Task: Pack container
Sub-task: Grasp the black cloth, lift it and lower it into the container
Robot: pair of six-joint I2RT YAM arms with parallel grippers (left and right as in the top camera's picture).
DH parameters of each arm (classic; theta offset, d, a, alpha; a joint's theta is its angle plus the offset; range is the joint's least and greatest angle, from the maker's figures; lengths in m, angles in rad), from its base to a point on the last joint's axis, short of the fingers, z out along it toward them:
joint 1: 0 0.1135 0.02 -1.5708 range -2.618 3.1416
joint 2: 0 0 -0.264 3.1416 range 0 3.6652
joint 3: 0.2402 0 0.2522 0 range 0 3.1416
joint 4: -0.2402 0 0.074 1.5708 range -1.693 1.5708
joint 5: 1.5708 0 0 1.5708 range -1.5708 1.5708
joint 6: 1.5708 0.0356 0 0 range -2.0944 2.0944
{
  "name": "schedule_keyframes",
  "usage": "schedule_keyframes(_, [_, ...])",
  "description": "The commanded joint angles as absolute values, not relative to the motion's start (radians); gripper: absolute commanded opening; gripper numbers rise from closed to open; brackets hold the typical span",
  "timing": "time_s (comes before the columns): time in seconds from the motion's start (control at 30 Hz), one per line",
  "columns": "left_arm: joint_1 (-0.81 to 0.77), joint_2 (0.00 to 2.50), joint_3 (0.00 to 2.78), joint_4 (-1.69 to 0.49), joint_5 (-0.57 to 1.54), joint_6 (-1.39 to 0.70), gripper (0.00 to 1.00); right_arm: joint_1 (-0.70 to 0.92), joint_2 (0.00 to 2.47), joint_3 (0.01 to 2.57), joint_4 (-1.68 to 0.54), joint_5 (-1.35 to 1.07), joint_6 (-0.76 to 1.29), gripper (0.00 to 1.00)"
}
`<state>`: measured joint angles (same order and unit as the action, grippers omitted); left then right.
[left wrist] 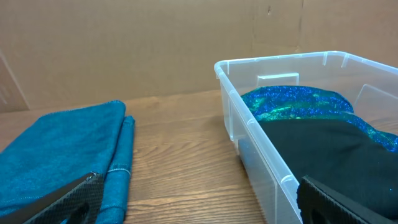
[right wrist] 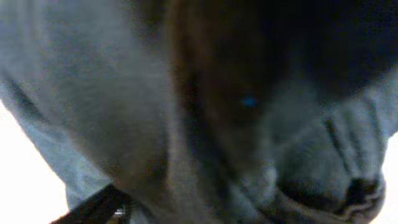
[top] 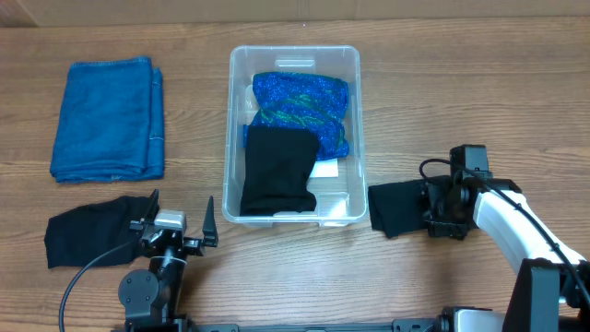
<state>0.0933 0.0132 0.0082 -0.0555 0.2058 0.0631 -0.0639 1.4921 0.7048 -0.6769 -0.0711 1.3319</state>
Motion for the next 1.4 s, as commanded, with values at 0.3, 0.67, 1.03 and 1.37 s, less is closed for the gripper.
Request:
schedule_keyframes(0.3, [0.100, 0.005, 0.005, -0.055, 0.203, 0.083, 1.00, -0.063, 1.453, 0.929, -0.581, -0.150, 0.979, 0.10])
schedule_keyframes(0.67, [0.100, 0.005, 0.005, -0.055, 0.203, 0.083, 1.00, -0.002, 1.435, 1.725, -1.085, -0.451, 0.435, 0.10])
schedule_keyframes(1.03, [0.100, 0.005, 0.005, -0.055, 0.203, 0.083, 1.00, 0.367, 1.676, 1.721, -1.258, -0.341, 0.057, 0.11])
schedule_keyframes(1.37, [0.100, 0.005, 0.005, -0.055, 0.203, 0.083, 1.00, 0.407, 1.858, 1.721, -1.203, -0.280, 0.423, 0.15])
